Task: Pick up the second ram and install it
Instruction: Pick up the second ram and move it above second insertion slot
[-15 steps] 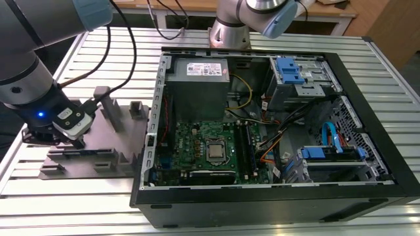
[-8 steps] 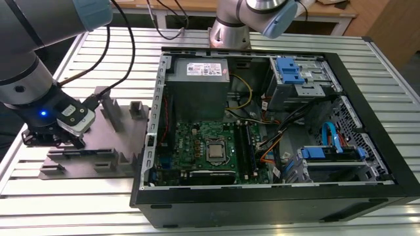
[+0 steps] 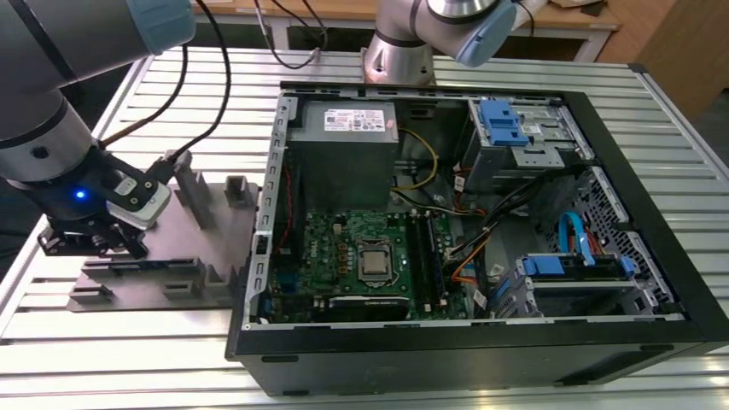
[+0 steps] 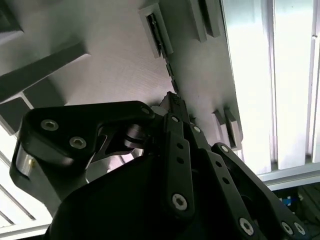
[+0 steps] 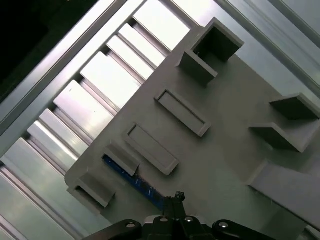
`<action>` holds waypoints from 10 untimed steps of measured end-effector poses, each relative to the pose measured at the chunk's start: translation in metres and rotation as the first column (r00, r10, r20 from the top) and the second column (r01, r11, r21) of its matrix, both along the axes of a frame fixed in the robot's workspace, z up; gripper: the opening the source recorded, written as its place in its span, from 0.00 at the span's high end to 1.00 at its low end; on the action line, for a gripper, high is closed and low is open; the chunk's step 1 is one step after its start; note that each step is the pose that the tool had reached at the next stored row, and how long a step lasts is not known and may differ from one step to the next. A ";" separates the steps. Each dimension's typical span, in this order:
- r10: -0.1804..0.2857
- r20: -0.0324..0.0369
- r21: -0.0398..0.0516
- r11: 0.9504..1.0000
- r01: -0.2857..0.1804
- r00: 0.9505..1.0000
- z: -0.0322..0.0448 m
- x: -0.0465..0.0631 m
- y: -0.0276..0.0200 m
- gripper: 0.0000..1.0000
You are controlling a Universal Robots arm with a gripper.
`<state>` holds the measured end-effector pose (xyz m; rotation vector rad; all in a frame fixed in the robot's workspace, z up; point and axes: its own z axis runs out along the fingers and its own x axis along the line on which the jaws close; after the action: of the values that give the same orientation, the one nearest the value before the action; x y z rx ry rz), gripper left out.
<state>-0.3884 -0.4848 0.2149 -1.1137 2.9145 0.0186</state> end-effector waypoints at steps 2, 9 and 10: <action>0.026 0.000 0.000 1.000 -0.026 1.000 0.0000 0.000 0.0000 0.89; 0.111 0.000 0.000 0.994 -0.111 0.994 0.0000 0.000 0.0000 0.89; 0.124 0.000 0.000 0.992 -0.124 0.992 0.0000 0.000 0.0000 0.89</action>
<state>-0.3884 -0.4848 0.2149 -1.2926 2.8405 0.0207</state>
